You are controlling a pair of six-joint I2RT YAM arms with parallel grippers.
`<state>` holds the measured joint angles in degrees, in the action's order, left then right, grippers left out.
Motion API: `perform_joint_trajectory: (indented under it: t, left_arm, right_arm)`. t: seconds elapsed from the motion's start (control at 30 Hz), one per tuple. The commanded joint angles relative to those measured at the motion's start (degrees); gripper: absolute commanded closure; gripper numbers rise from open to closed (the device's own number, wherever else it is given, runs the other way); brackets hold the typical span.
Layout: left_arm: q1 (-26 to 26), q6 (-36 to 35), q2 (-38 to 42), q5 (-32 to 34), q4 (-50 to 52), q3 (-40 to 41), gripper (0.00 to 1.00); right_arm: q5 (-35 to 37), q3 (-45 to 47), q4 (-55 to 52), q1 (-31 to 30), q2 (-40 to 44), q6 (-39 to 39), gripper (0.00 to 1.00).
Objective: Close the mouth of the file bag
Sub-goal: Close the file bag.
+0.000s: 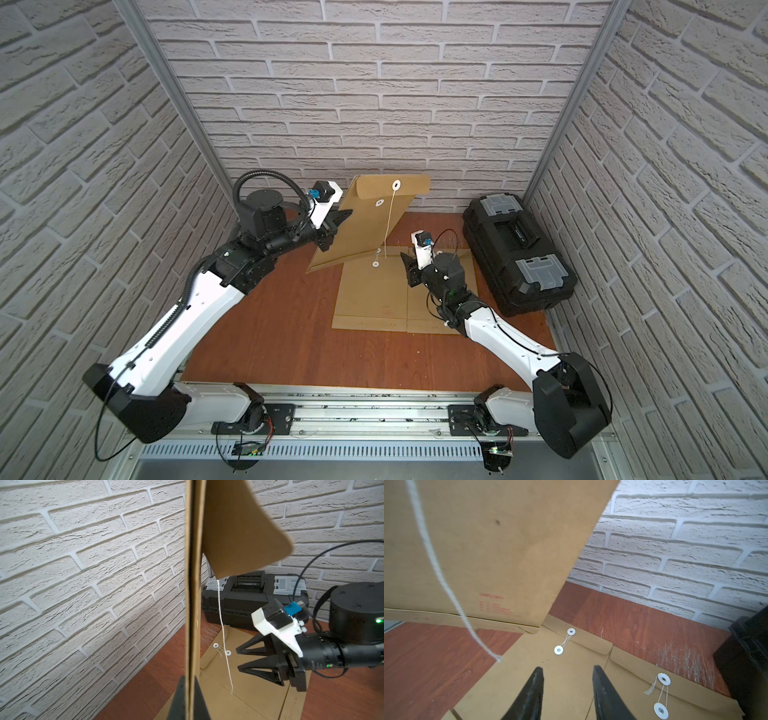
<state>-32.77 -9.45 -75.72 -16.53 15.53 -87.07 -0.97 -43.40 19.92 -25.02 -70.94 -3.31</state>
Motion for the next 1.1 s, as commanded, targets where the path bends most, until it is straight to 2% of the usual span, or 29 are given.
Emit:
perform_joint_trajectory:
  t: [0.0,0.17,0.37,0.57,0.83,1.07]
  left_arm:
    - [-0.28,-1.04,-0.09,-0.25,-2.92,-1.71,1.00]
    - [-0.44,-0.72,-0.20,-0.60,-3.03,-1.77,1.00]
    - [-0.79,-0.54,-0.30,-1.00,-3.14,-1.97,1.00]
    - [-0.89,-0.56,-0.07,-0.99,-2.73,-1.98,1.00]
    - [-0.98,-0.62,0.00,-0.91,-2.61,-1.87,1.00]
    - [-0.98,-0.56,-0.08,-1.04,-2.77,-2.10,1.00]
  right_arm:
    - [-4.60,-0.71,2.37,-0.21,1.74,-1.32,0.59]
    - [-8.06,-2.87,2.39,-0.22,1.46,-2.34,0.59]
    - [-4.40,-5.43,0.64,-0.30,-0.76,0.83,0.58]
    - [-6.94,-8.15,-0.13,-0.40,-2.94,1.61,0.58]
    - [-6.64,-8.71,1.52,-0.39,-4.63,0.84,0.58]
    - [-6.12,-8.83,2.91,-0.43,-6.80,0.68,0.66]
